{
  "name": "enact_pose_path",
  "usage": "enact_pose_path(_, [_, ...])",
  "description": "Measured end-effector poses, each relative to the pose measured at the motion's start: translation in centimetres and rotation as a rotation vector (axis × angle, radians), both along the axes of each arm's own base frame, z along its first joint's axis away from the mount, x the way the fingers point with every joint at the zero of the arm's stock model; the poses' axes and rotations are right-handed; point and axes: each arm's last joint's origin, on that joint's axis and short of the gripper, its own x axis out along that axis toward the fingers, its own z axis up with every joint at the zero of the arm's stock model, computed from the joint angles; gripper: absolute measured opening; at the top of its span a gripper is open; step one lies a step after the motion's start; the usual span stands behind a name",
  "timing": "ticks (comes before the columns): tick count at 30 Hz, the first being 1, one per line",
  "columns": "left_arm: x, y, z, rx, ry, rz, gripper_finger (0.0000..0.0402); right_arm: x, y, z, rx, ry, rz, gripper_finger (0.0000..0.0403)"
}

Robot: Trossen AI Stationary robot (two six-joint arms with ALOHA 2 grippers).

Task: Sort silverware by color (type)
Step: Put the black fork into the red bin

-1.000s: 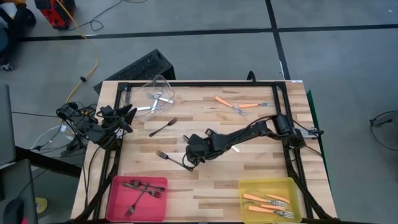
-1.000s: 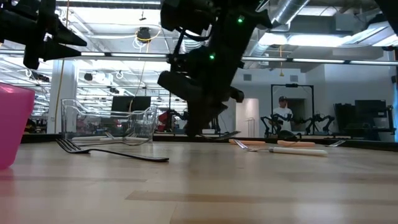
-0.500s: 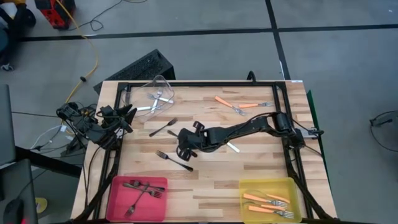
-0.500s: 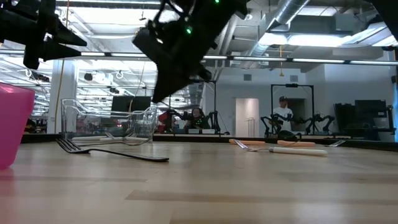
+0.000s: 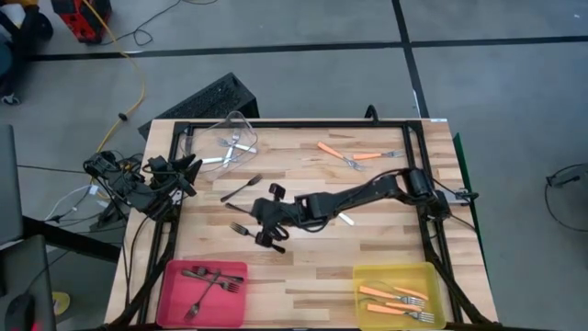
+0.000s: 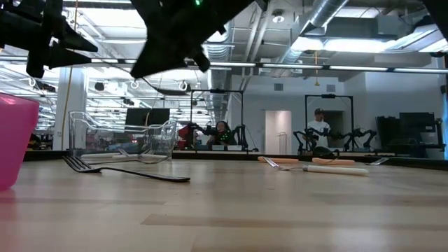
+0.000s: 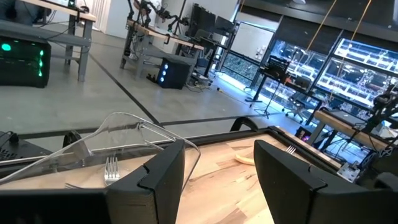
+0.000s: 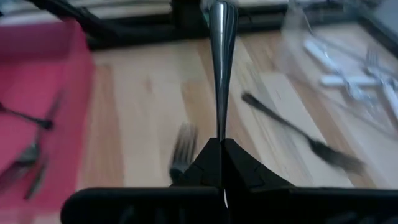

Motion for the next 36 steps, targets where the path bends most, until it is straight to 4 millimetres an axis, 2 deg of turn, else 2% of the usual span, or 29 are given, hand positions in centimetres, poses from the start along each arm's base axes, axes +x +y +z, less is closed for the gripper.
enact_pose_path(11, [0.0, 0.0, 0.0, -0.002, -0.002, 0.0, 0.0178, 1.2, 1.8, 2.0, 0.026, -0.255, 0.182, 0.002])
enact_pose_path(29, [0.0, 0.0, 0.0, -0.007, 0.002, -0.02, 0.0178, 0.9, 5.7, 5.3, -0.071, -0.597, 0.377, 0.002])
enact_pose_path(36, [0.0, 0.0, 0.0, -0.007, 0.002, -0.021, 0.0178, 0.7, 5.6, 6.7, -0.029, -0.745, 0.375, 0.002])
